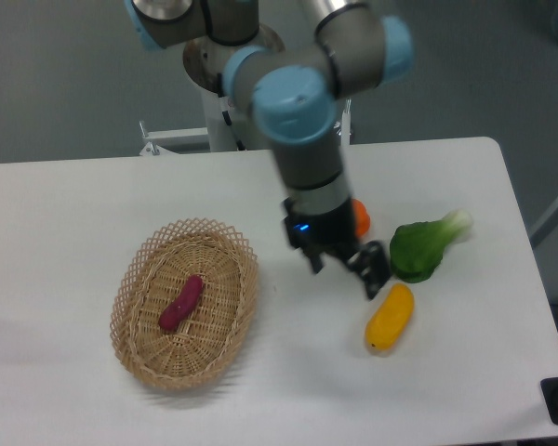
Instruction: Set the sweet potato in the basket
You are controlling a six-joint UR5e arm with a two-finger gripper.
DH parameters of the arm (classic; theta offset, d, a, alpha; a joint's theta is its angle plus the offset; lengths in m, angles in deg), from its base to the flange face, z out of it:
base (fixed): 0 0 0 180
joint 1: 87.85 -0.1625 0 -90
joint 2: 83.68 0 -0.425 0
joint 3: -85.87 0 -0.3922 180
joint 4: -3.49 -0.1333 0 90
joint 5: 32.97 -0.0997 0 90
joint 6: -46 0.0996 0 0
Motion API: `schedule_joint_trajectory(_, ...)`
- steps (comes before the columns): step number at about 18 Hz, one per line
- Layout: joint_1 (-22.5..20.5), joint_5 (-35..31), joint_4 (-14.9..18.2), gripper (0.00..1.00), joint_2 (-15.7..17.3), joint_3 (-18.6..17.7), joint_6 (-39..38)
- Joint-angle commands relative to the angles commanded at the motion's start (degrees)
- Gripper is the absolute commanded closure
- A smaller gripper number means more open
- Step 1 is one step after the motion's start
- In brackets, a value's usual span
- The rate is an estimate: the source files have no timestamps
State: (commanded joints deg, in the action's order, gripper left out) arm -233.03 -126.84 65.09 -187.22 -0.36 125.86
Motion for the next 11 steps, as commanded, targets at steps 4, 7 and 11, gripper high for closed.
schedule_joint_trajectory(4,-4.5,4.0,5.8,0.0,2.1,1.2,8.4)
schedule_joint_trajectory(7,-7.5,7.3,7.4,0.0,3.8,0.5,14.3)
schedule_joint_trajectory(11,-8.3,8.6,7.5,0.0,4.1,0.3,14.4)
